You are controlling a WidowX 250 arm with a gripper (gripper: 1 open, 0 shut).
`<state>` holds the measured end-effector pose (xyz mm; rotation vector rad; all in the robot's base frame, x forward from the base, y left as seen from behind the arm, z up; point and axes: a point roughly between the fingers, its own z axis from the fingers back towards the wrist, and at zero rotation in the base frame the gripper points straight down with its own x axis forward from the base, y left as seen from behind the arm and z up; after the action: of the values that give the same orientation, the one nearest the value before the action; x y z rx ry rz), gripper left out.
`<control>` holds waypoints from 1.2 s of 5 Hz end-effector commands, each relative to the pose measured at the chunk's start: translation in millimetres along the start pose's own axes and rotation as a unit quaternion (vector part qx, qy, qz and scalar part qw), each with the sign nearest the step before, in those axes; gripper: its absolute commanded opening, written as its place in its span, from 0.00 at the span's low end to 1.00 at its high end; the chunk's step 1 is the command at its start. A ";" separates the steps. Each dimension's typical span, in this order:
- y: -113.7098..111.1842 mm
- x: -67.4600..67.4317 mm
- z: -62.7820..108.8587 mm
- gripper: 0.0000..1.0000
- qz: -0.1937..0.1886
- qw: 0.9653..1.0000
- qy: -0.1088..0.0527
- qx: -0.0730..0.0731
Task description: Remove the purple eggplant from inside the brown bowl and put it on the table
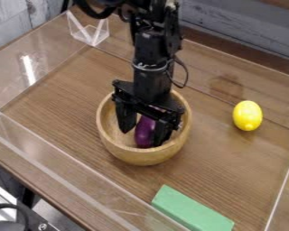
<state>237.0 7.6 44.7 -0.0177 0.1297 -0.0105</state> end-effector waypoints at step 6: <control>7.0 8.1 -1.5 1.00 0.010 0.999 -0.033 -0.004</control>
<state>240.0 12.5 35.3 -0.0244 0.0953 0.0127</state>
